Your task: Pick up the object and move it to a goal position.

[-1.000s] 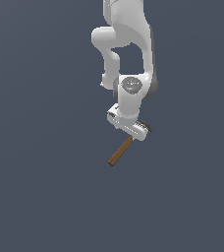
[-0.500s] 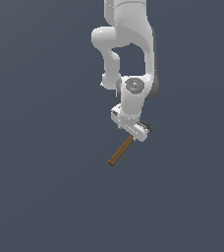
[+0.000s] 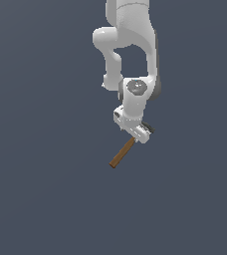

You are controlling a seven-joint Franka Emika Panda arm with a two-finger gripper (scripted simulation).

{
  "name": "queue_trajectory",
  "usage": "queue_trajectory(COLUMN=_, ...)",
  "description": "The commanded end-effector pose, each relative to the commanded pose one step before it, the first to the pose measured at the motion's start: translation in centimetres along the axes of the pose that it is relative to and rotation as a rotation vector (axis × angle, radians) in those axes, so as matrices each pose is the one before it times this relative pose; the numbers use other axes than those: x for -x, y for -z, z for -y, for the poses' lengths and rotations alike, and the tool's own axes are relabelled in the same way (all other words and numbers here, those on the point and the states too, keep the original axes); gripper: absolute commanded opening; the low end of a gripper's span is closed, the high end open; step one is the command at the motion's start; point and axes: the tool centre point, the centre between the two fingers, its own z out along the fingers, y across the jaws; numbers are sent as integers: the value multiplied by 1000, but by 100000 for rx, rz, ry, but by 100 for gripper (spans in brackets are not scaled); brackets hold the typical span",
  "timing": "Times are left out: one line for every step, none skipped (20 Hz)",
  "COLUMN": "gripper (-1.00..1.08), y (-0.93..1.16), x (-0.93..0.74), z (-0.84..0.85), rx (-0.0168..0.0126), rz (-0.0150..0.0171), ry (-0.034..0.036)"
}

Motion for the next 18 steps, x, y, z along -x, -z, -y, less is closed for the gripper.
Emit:
queue_trajectory(gripper=100, y=-507, x=25, z=-34, rx=57, rz=31, ry=-39)
queue_trajectory(gripper=100, y=-320, x=-1, z=-17, rx=-3, rz=-6, ry=-48)
queue_trajectory(gripper=100, y=-377, x=3, z=-17, rx=-2, rz=-6, ry=-48)
queue_trajectory(gripper=100, y=-435, x=27, z=-2, rx=0, rz=0, ry=0)
queue_trajectory(gripper=100, y=-484, x=0, z=-23, rx=-3, rz=-9, ry=-68)
queue_trajectory(gripper=100, y=-522, x=9, z=-15, rx=-2, rz=-7, ry=-48)
queue_trajectory(gripper=100, y=-472, x=3, z=-11, rx=-3, rz=-7, ry=-48)
queue_trajectory(gripper=100, y=-413, x=18, z=8, rx=0, rz=0, ry=0)
queue_trajectory(gripper=100, y=-348, x=-10, z=-3, rx=-5, rz=-6, ry=-48)
queue_trajectory(gripper=100, y=-293, x=5, z=15, rx=0, rz=0, ry=0)
queue_trajectory(gripper=100, y=-230, x=-20, z=2, rx=-9, rz=-5, ry=-48)
queue_trajectory(gripper=100, y=-180, x=-2, z=17, rx=0, rz=0, ry=0)
queue_trajectory(gripper=100, y=-126, x=-4, z=14, rx=0, rz=0, ry=0)
queue_trajectory(gripper=100, y=-75, x=-3, z=10, rx=0, rz=0, ry=0)
queue_trajectory(gripper=100, y=-25, x=-1, z=3, rx=0, rz=0, ry=0)
queue_trajectory(gripper=-100, y=0, x=0, z=0, rx=0, rz=0, ry=0)
queue_trajectory(gripper=-100, y=0, x=0, z=0, rx=0, rz=0, ry=0)
queue_trajectory(gripper=-100, y=0, x=0, z=0, rx=0, rz=0, ry=0)
